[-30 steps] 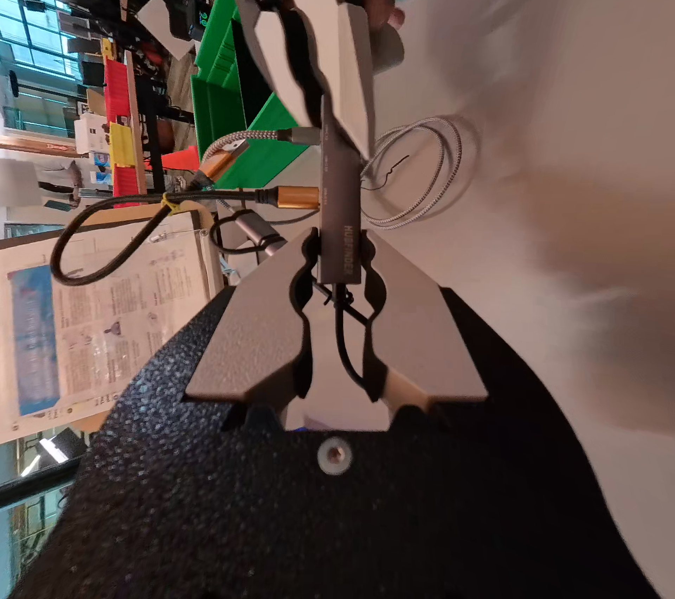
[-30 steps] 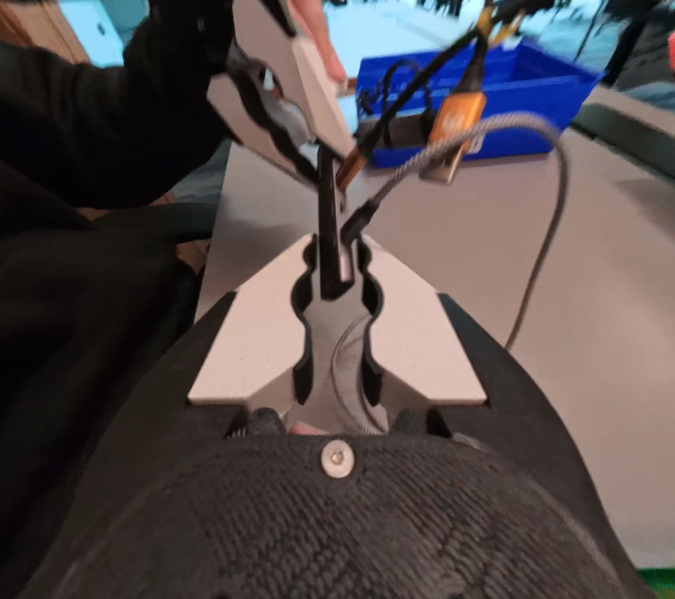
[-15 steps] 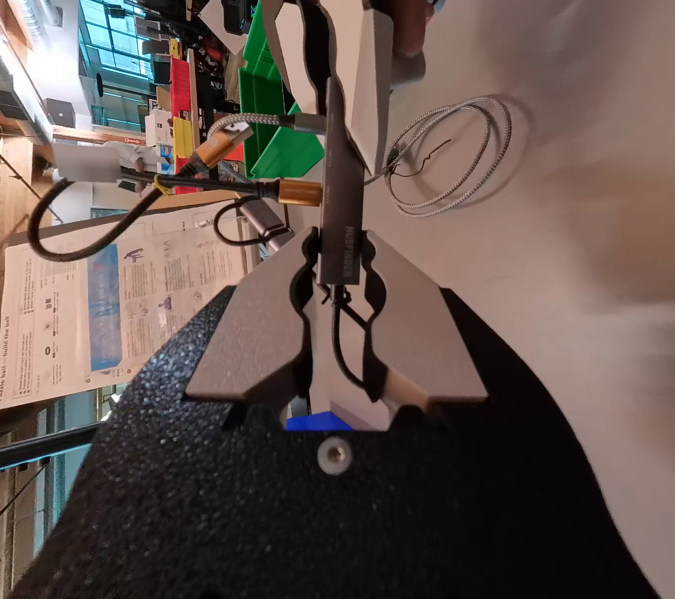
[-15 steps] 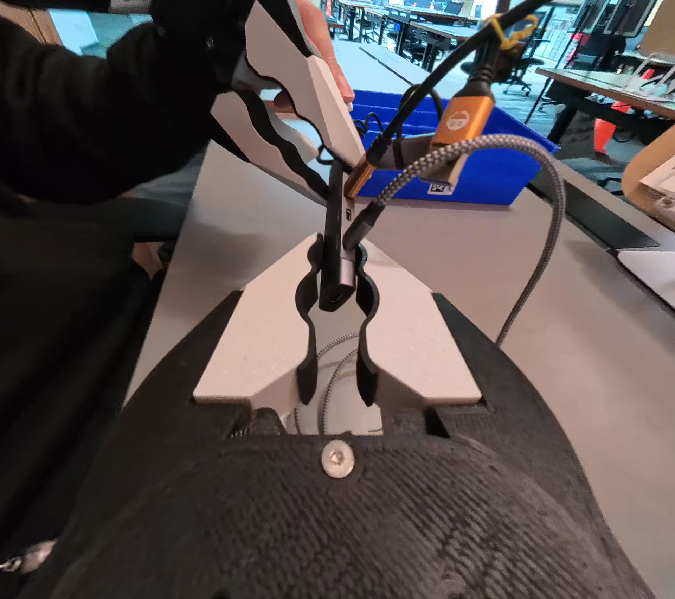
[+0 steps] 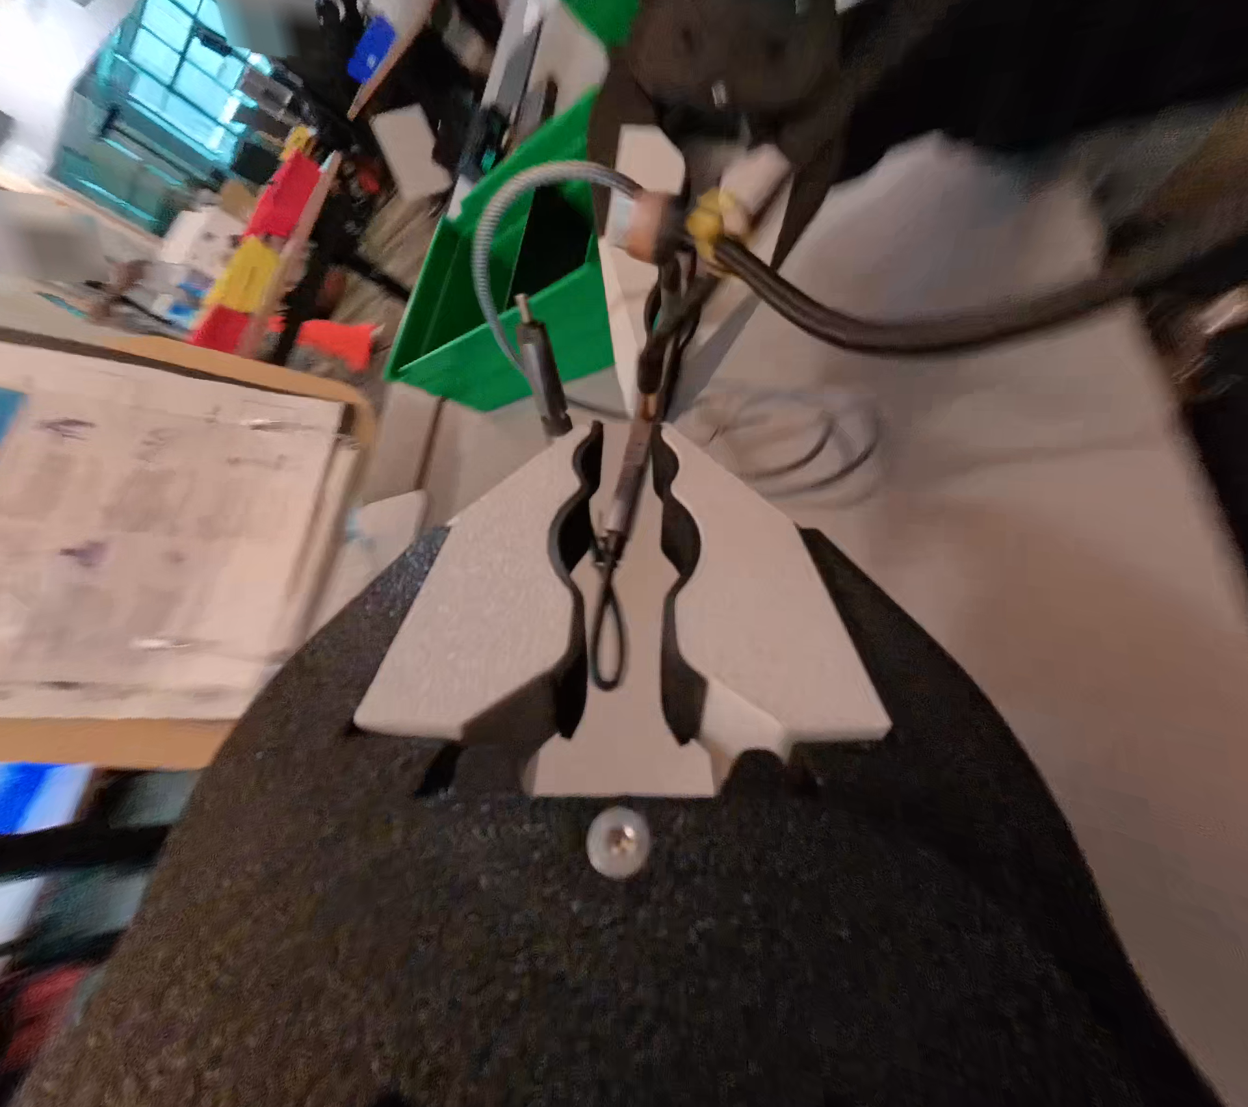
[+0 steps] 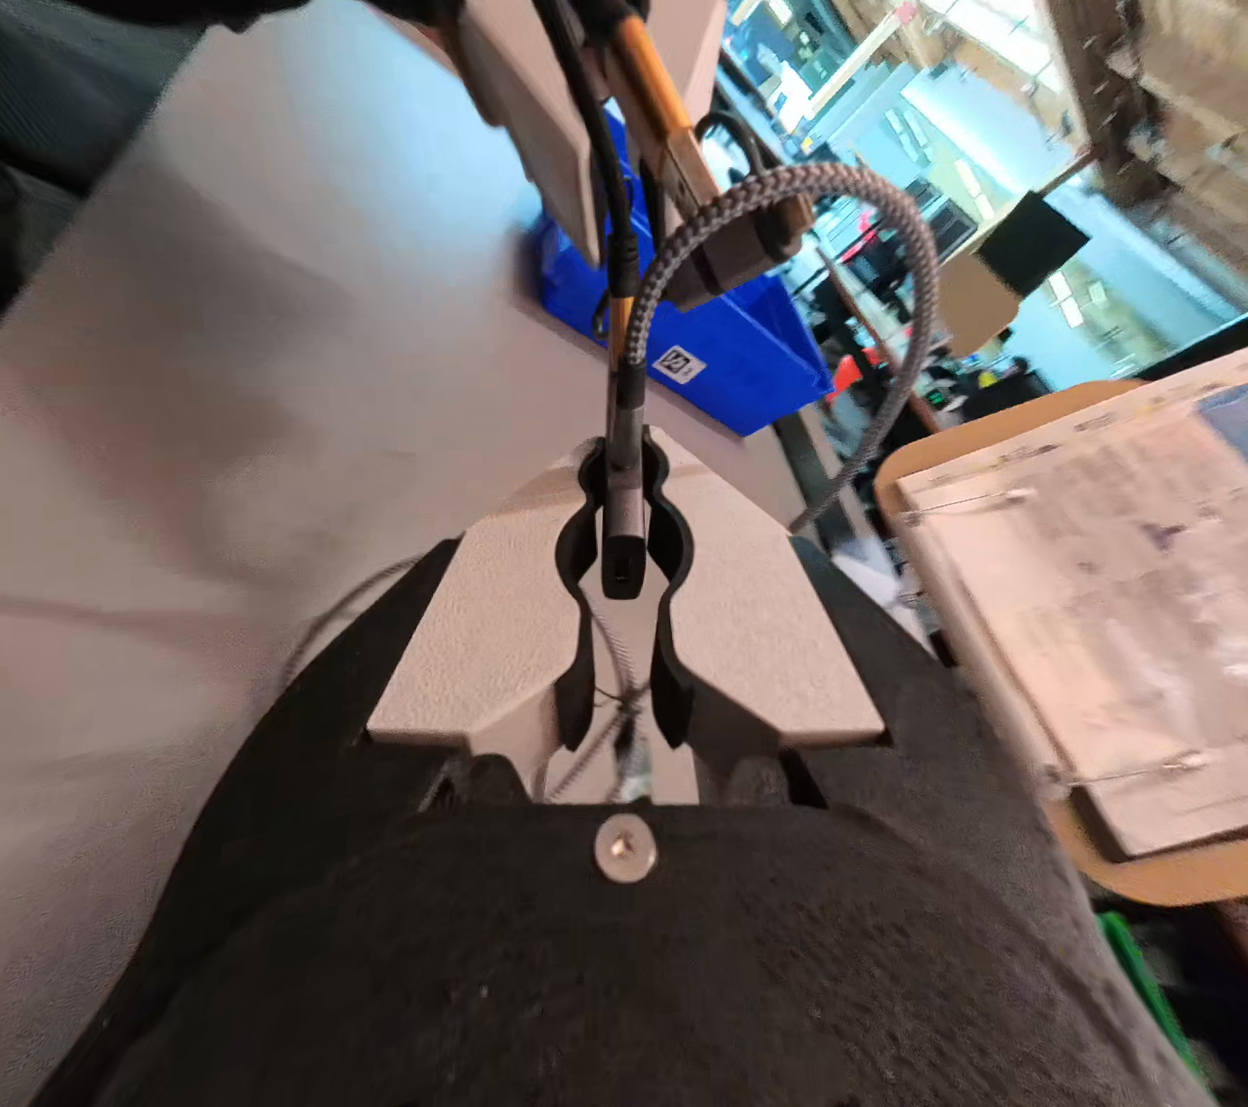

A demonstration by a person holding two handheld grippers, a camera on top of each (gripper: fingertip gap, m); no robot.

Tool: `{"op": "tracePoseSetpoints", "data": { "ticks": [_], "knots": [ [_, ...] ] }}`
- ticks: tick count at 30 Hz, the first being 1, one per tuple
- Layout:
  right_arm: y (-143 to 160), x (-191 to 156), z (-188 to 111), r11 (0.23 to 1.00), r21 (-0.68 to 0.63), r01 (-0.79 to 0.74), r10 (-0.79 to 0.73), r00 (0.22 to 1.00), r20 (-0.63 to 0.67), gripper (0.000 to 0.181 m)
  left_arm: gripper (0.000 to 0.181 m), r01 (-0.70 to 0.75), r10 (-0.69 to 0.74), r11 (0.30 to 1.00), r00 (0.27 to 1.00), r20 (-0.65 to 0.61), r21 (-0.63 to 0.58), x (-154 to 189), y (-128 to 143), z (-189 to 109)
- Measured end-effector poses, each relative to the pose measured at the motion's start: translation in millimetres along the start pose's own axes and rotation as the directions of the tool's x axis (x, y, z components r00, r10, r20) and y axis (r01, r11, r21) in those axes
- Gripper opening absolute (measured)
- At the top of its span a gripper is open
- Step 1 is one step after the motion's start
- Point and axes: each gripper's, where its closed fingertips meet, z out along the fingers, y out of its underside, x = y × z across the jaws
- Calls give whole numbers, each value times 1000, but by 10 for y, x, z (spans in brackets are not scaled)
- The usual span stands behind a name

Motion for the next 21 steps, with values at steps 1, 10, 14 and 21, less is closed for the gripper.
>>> {"op": "tracePoseSetpoints", "data": {
  "ticks": [1,10,14,21],
  "knots": [
    [-22,11,-25,999,13,34,-34,999,-8,7,15,119,-116,990,992,-46,72,0,-67,-75],
    [-402,-46,-71,937,103,333,-321,940,-111,6,69,768,-701,635,619,-354,84,-100,254,-408],
    [-513,-118,-12,907,103,407,-394,910,-127,6,67,716,-636,698,625,-453,8,153,192,-325],
    [-556,-163,44,871,73,487,-472,868,-156,6,33,705,-569,709,589,-574,21,329,-56,-257]
  ]
}}
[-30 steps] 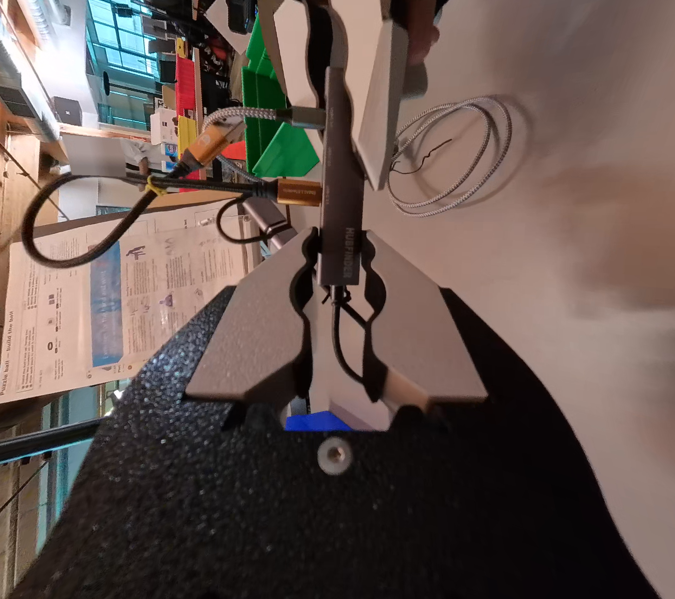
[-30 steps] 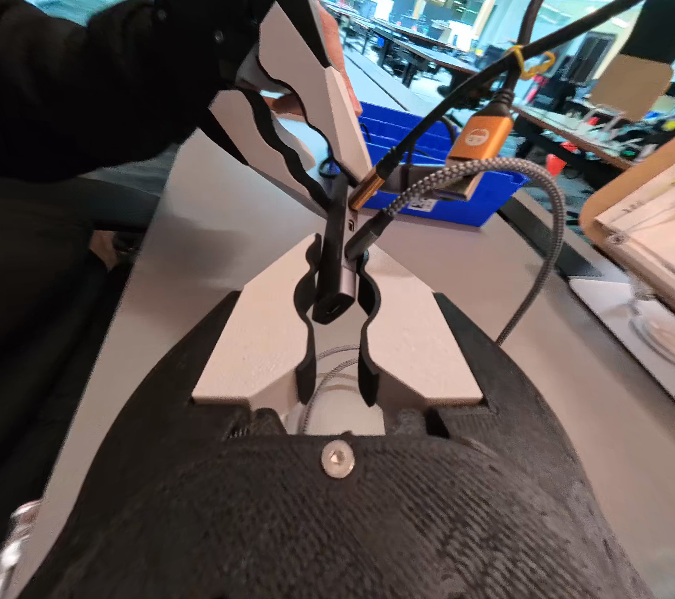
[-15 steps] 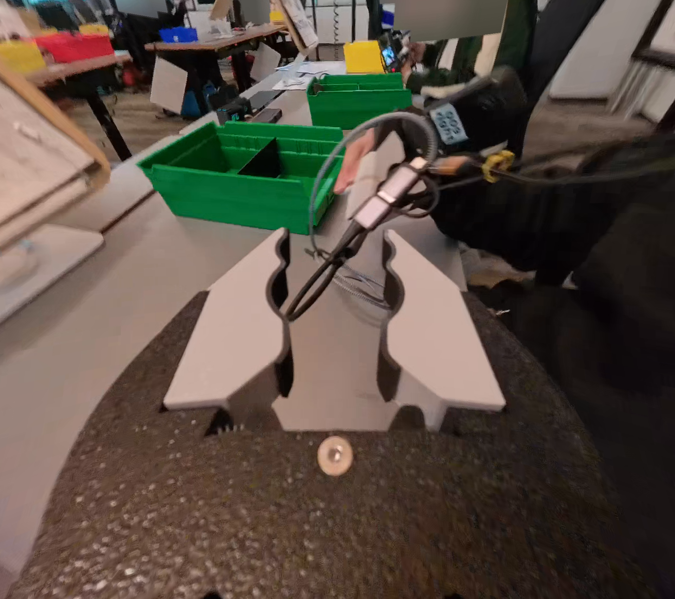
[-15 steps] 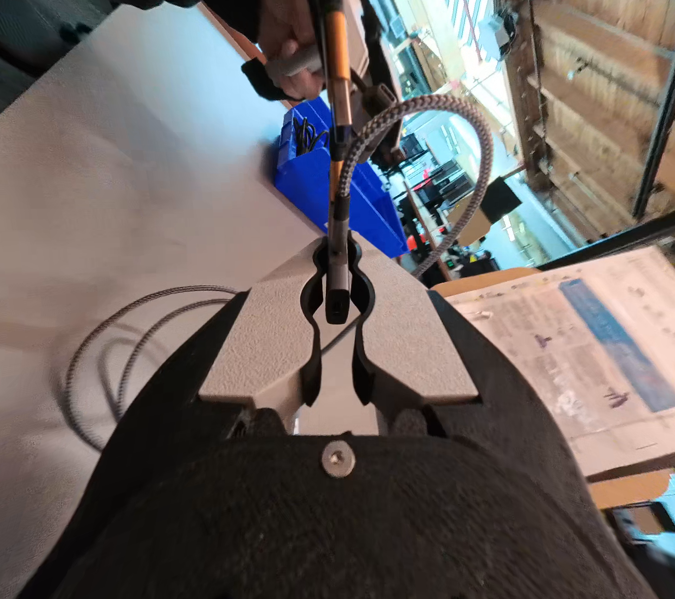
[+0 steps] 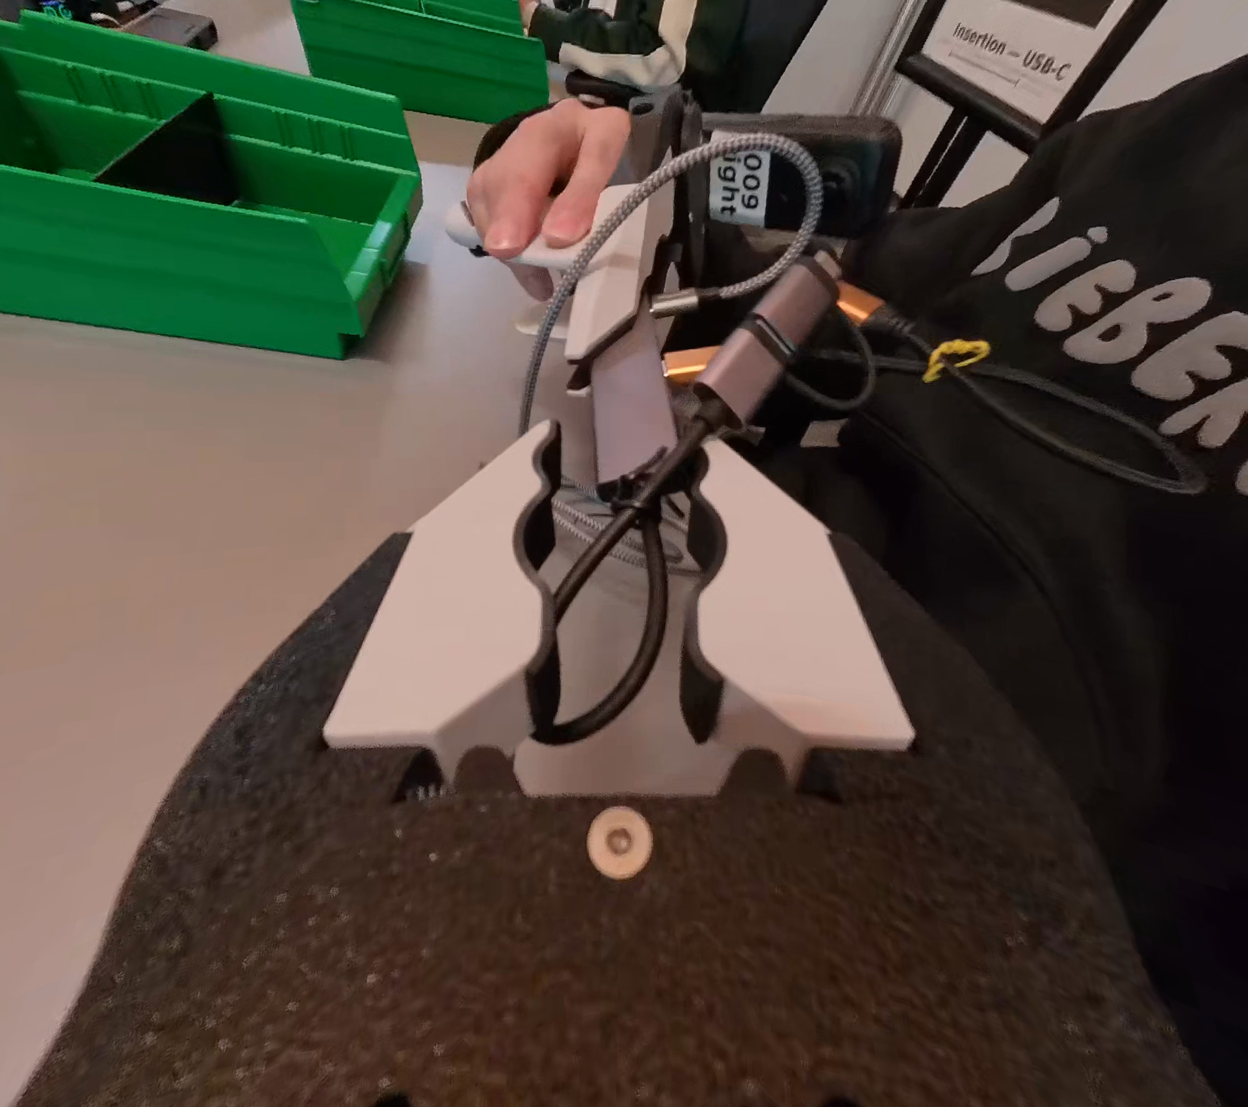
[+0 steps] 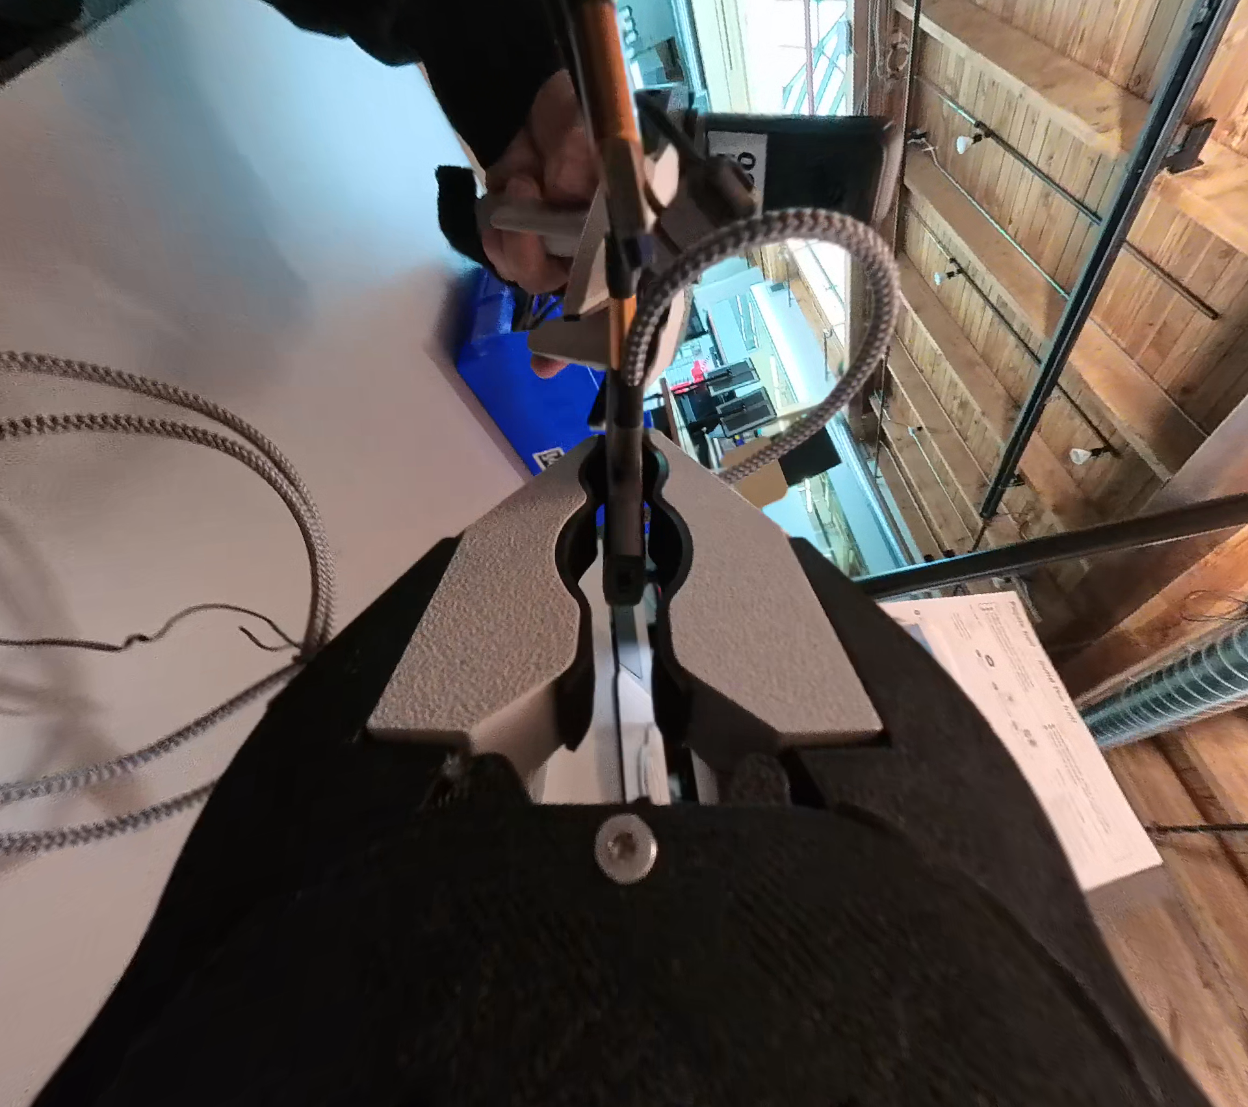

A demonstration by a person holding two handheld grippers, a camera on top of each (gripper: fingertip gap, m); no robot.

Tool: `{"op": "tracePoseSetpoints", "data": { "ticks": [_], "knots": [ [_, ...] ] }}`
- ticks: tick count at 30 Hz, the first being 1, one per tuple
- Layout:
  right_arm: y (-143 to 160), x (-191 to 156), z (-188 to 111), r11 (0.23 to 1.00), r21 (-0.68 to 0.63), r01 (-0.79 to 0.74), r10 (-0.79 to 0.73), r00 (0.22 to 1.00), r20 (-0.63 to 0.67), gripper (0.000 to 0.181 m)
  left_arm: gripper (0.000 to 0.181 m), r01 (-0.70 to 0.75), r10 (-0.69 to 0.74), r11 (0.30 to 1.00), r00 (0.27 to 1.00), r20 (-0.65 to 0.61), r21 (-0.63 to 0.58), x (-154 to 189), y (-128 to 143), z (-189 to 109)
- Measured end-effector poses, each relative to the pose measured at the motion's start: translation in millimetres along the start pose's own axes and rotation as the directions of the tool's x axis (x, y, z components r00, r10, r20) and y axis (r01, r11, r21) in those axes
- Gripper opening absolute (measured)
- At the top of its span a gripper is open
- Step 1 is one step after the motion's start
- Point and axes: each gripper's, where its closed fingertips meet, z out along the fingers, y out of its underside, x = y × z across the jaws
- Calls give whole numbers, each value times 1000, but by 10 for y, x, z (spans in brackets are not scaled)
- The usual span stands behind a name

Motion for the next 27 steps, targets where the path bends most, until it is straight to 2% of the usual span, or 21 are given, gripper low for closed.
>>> {"op": "tracePoseSetpoints", "data": {
  "ticks": [3,7,13,20,22,24,26,27],
  "knots": [
    [86,-20,-12,999,-36,28,-28,1000,10,6,23,39,-39,999,999,-9,13,7,23,46],
    [199,-35,-20,997,-73,33,-32,999,16,6,23,58,-60,998,997,50,38,-89,40,95],
    [313,30,-65,994,-102,27,-28,999,-15,6,22,116,-131,983,987,97,139,-201,-62,147],
    [490,17,-71,989,-149,-15,11,1000,-26,6,22,100,-130,981,975,179,168,-345,-46,205],
    [563,24,-72,986,-160,-56,49,998,-45,8,22,43,-81,986,967,240,159,-403,-38,205],
    [689,6,-110,971,-184,-152,147,988,-36,25,22,-22,-29,990,934,356,139,-531,-40,138],
    [870,66,-204,928,-214,-305,295,952,-75,39,22,-95,21,988,856,516,119,-716,-75,-26],
    [955,101,-262,888,-221,-403,392,915,-94,44,22,-143,57,985,794,606,94,-815,-95,-137]
  ]
}}
